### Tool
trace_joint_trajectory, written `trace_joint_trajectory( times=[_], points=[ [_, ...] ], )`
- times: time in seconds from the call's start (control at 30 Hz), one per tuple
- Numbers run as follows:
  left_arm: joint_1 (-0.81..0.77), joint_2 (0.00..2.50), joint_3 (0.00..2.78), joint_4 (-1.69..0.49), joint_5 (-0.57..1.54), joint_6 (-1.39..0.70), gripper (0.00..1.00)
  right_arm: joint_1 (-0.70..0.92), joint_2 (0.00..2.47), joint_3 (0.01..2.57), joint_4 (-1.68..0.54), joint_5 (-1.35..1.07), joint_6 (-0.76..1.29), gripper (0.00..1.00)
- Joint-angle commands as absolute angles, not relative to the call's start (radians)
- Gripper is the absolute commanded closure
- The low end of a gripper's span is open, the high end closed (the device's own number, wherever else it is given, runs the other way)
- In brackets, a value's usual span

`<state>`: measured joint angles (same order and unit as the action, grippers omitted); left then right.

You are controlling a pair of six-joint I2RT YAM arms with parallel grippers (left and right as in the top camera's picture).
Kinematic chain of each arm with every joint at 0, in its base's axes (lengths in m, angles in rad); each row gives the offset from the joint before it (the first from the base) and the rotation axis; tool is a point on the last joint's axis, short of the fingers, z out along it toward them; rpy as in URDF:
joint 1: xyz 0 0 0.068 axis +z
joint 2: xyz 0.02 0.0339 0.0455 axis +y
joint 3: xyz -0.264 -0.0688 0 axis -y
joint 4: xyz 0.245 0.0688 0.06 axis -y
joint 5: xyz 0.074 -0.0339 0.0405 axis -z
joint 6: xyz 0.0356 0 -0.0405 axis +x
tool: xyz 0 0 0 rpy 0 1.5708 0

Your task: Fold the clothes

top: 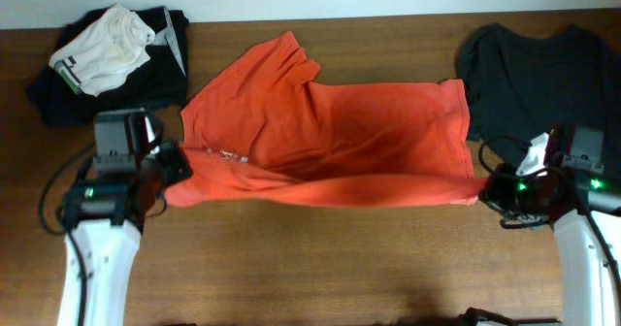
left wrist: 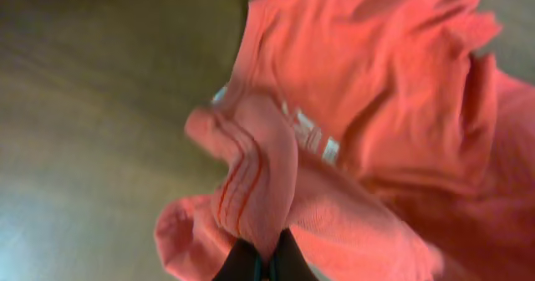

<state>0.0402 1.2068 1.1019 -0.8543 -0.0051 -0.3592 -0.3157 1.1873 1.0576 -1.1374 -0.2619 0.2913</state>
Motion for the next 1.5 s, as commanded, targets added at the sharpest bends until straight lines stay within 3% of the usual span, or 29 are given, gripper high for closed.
trace_joint_trajectory(
  times=[0.0, 0.47, 0.5, 0.53, 0.57, 0.6, 0.63, 0.7, 0.77, 0.83, 0.87, 0.9, 0.93, 0.97, 1.03, 1.27, 1.33, 1.47],
  points=[
    [0.040, 1.348, 1.112, -0.731, -0.014, -0.344, 1.00, -0.274, 1.188, 1.070, -1.067, -0.271, 0.296, 0.96],
    [-0.019, 1.671, 1.113, -0.422, 0.047, -0.344, 0.99, -0.273, 1.490, 1.070, -0.746, -0.171, 0.330, 0.96],
    [-0.026, 1.688, 1.113, -0.402, 0.043, -0.344, 0.97, -0.273, 1.504, 1.070, -0.728, -0.171, 0.330, 0.91],
    [-0.031, 1.714, 1.113, -0.372, 0.019, -0.343, 0.74, -0.273, 1.519, 1.070, -0.712, -0.171, 0.318, 0.59],
    [-0.031, 1.728, 1.113, -0.359, 0.005, -0.343, 0.40, -0.274, 1.522, 1.075, -0.710, -0.171, 0.296, 0.25],
    [-0.028, 1.730, 1.113, -0.359, 0.002, -0.342, 0.18, -0.276, 1.522, 1.089, -0.731, -0.168, 0.284, 0.07],
    [-0.023, 1.721, 1.119, -0.368, 0.004, -0.337, 0.06, -0.276, 1.520, 1.130, -0.793, -0.156, 0.285, 0.01],
    [-0.019, 1.677, 1.142, -0.416, 0.004, -0.282, 0.01, -0.275, 1.520, 1.235, -0.926, -0.149, 0.256, 0.01],
    [-0.022, 1.636, 1.148, -0.491, 0.014, -0.228, 0.09, -0.267, 1.520, 1.280, -1.011, -0.183, 0.216, 0.01],
    [-0.026, 1.637, 1.147, -0.609, 0.046, -0.229, 0.37, -0.245, 1.530, 1.253, -1.060, -0.198, 0.214, 0.02],
    [-0.027, 1.655, 1.147, -0.662, 0.080, -0.229, 0.64, -0.222, 1.542, 1.207, -1.030, -0.213, 0.215, 0.24],
    [-0.026, 1.670, 1.147, -0.676, 0.103, -0.229, 0.78, -0.208, 1.549, 1.182, -1.002, -0.221, 0.216, 0.41],
    [-0.026, 1.697, 1.147, -0.680, 0.128, -0.211, 0.89, -0.182, 1.565, 1.140, -0.947, -0.236, 0.217, 0.69],
    [-0.026, 1.740, 1.147, -0.669, 0.154, -0.177, 0.93, -0.145, 1.591, 1.094, -0.882, -0.257, 0.218, 0.93],
    [-0.026, 1.814, 1.147, -0.652, 0.154, -0.176, 0.99, -0.095, 1.632, 1.054, -0.804, -0.258, 0.221, 0.96],
    [0.010, 2.017, 1.147, -0.541, 0.108, -0.152, 0.99, -0.033, 1.832, 1.036, -0.685, -0.254, 0.221, 0.96],
    [0.035, 2.027, 1.147, -0.594, 0.094, -0.167, 0.99, -0.033, 1.884, 1.036, -0.672, -0.250, 0.236, 0.96],
    [0.125, 2.020, 1.151, -0.852, -0.111, -0.412, 0.99, -0.033, 1.916, 1.035, -0.688, -0.190, 0.323, 0.96]
  ],
)
